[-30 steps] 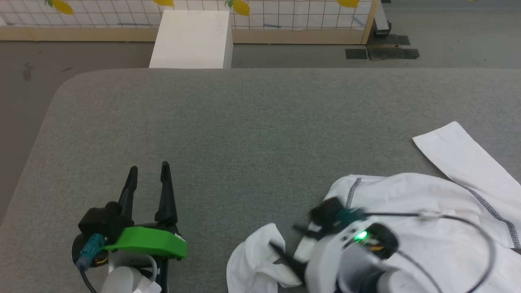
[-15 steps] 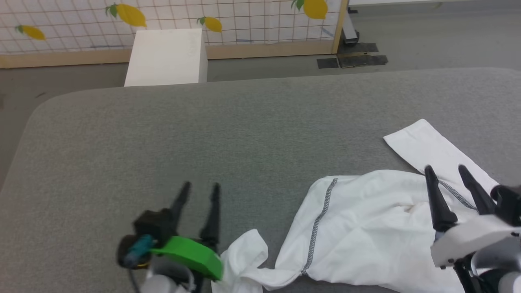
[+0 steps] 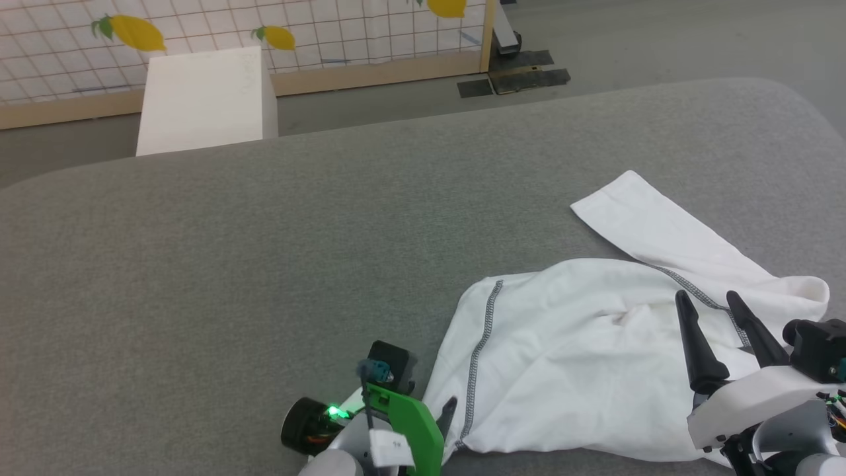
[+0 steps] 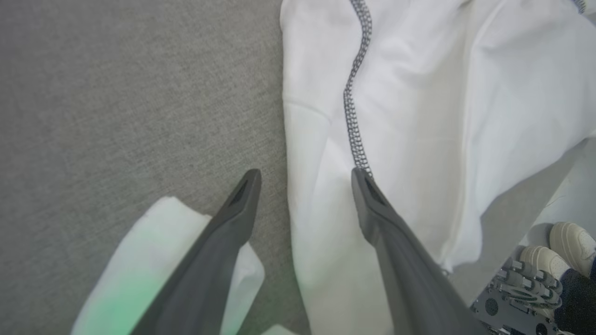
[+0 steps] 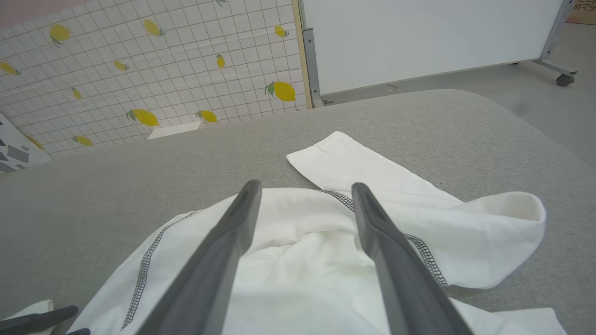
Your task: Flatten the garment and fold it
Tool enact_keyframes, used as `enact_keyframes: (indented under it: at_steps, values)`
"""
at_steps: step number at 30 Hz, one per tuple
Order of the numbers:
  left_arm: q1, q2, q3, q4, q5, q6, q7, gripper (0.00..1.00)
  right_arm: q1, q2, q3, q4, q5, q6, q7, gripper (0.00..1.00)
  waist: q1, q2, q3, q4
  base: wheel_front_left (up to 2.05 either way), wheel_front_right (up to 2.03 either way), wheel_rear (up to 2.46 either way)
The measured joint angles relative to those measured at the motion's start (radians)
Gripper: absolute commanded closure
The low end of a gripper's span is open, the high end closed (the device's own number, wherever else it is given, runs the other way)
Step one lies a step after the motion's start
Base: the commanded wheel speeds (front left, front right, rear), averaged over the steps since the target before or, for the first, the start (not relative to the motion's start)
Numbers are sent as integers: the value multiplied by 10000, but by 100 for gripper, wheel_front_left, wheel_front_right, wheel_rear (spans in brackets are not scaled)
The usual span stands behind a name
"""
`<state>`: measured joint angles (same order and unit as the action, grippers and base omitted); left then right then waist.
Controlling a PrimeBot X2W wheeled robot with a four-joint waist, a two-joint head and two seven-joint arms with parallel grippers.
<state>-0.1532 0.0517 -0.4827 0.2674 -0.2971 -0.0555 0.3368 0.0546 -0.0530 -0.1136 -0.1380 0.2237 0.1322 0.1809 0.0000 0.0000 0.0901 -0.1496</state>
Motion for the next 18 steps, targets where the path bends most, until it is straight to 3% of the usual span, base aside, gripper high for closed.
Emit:
enact_keyframes:
  at_steps: [6, 7, 8, 11, 18]
  values:
    - [-193, 219, -167, 142, 96, 458, 2136, 0, -43, 2, 36, 188, 96, 0, -180, 0, 0, 0, 165, -274, 0, 0, 0]
    - [-248, 253, -176, 117, 98, 479, 2441, 20, -53, 0, 35, 217, 109, 0, -209, 0, 0, 0, 199, -302, 0, 0, 0]
    - [-298, 307, -174, 48, 96, 479, 2652, 100, -62, 0, 40, 238, 165, 0, -240, 0, 0, 0, 230, -324, 0, 0, 0]
    - [-318, 514, 102, -251, 10, 623, 2660, 100, -131, 2, 81, 242, 249, 0, -268, 0, 0, 0, 317, -356, 0, 0, 0]
    - [-574, 1436, 2011, -865, -40, 1643, 819, 100, -291, 4, 12, 257, 328, 0, -322, 0, 0, 0, 500, -237, 0, 0, 0]
